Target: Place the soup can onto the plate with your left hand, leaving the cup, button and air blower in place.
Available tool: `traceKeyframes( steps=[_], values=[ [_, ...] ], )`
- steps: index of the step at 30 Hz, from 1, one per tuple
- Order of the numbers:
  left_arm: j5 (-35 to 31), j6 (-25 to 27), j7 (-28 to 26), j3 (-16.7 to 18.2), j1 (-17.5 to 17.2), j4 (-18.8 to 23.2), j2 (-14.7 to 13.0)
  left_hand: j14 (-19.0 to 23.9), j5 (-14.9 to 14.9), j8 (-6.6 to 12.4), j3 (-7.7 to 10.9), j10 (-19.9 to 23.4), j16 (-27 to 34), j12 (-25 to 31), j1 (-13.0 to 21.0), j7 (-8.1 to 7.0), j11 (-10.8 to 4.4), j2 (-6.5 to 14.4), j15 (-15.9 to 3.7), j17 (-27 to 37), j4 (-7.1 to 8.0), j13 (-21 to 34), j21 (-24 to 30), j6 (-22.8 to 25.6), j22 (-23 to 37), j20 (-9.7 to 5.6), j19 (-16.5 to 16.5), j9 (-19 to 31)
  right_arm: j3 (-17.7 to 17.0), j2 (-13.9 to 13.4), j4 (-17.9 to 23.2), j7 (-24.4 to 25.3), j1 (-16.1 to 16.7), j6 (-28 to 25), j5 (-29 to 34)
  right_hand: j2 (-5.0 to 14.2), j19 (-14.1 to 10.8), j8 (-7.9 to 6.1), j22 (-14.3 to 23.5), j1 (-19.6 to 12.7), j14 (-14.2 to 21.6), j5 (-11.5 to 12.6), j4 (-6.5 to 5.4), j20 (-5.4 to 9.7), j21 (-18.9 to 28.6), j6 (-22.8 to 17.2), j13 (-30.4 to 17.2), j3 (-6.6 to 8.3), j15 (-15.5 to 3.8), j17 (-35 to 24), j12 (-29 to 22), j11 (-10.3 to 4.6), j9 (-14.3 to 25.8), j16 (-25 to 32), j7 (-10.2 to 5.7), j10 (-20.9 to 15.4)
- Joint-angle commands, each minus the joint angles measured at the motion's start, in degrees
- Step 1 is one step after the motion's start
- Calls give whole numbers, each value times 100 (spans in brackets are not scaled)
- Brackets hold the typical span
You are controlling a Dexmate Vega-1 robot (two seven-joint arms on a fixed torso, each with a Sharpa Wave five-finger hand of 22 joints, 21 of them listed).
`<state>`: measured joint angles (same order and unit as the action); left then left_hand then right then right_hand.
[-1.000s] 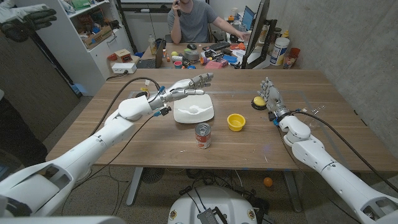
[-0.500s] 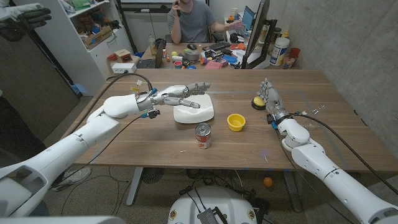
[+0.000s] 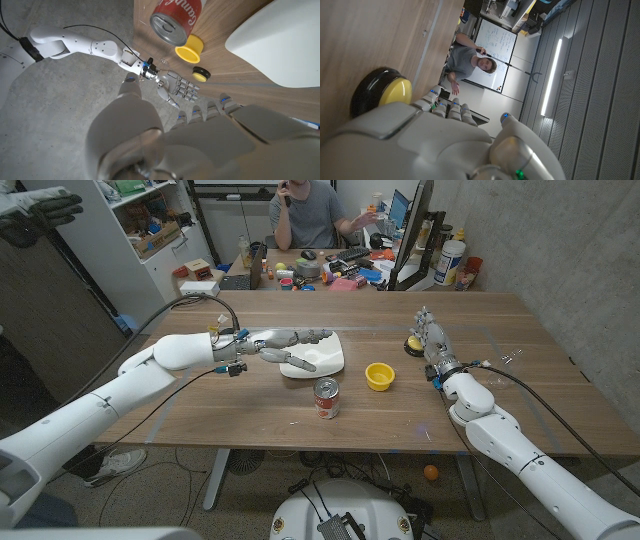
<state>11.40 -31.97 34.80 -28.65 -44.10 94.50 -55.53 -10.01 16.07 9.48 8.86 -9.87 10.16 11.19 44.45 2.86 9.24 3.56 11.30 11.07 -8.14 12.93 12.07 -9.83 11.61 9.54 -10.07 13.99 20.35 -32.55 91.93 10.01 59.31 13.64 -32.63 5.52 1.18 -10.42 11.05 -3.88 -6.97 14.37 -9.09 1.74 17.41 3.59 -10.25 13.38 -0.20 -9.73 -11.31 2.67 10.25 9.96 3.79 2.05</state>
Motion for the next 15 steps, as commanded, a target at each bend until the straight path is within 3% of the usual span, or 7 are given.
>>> traceKeyframes(
  steps=[1,9,15],
  values=[
    [-499,214,24,-252,75,48,11,-2666,-8,-26,7,-2865,1,-5,56,46,40,4,77,29,29,29,-14,-3238,26,45,-1645,8,21,44,-57,-42,28,99,5,283,-6,-41,31,61,-14,-4,-12,115,31,25,-13,42,56,-24,-38,54,23,25,49,5],
    [-694,232,218,-585,283,-188,285,-2682,-9,-30,-33,-2869,18,10,46,74,47,-32,86,33,43,35,8,-3239,32,-22,-1629,4,-28,14,-70,-54,64,144,-10,270,-11,-40,31,56,-8,-9,0,110,31,28,-13,44,68,-19,-37,59,23,23,58,6],
    [-869,379,240,-674,362,-105,299,-2723,-10,-31,-47,-2877,17,19,55,81,41,-36,74,34,49,39,22,-3240,37,-76,-1619,2,-52,23,-136,-82,69,187,-41,268,-12,-41,31,57,-4,-13,3,105,30,27,-13,46,72,-18,-35,52,22,22,60,8]
  ],
)
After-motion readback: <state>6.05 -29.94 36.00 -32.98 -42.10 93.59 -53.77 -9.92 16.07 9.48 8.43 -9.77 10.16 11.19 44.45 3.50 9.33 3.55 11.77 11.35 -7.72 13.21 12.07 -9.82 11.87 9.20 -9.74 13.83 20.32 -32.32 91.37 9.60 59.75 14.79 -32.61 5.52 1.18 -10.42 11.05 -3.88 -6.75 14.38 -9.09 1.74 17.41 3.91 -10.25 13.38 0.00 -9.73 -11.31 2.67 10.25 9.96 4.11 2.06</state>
